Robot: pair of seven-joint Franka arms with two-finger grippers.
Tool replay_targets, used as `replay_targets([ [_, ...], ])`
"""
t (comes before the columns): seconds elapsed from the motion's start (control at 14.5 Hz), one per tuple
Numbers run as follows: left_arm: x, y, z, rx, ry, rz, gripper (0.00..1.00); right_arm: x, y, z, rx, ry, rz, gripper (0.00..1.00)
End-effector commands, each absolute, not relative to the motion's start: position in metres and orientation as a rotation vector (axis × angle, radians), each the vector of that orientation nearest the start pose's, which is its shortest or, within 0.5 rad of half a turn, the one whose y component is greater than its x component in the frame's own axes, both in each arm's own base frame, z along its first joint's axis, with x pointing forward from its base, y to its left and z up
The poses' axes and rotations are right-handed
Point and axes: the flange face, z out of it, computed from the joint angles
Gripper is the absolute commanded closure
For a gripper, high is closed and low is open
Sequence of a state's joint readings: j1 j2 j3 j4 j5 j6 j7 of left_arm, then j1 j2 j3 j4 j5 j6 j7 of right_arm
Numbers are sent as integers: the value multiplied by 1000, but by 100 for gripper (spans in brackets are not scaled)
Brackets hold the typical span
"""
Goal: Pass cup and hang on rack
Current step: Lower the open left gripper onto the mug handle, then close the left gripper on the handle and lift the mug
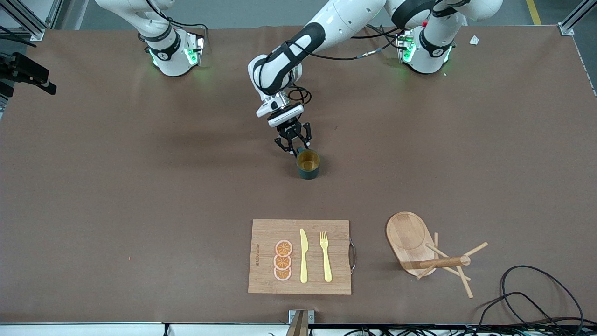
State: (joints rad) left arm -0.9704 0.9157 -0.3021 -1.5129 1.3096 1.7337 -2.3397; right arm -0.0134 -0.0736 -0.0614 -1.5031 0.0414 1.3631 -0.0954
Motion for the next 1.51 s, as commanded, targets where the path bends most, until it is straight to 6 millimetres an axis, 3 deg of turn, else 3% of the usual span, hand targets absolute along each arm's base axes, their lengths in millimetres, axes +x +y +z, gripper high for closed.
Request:
replay_targets([
  [0.0, 309, -599, 130, -2431, -535, -1401, 79, 514, -33, 681, -3072, -42, 114, 0],
  [0.34, 311, -601, 138, -2432, -486, -1385, 99, 511, -31, 669, -3074, -56, 181, 0],
  [0.48, 316, -605, 155, -2443, -499, -1359, 100, 511, -31, 669, -3075, -55, 184, 0],
  [0.69, 329, -617, 217, -2503, -636, -1214, 100, 510, -28, 667, -3079, -102, 189, 0],
  [0.9, 368, -597, 303, -2559, -786, -1024, 100, 508, -26, 661, -3115, -144, 217, 0],
  [1.17, 409, -551, 429, -2700, -860, -740, 100, 505, -32, 667, -3113, -119, 189, 0],
  [1.45, 449, -485, 516, -2821, -1050, -440, 100, 506, -34, 669, -3113, -113, 160, 0],
])
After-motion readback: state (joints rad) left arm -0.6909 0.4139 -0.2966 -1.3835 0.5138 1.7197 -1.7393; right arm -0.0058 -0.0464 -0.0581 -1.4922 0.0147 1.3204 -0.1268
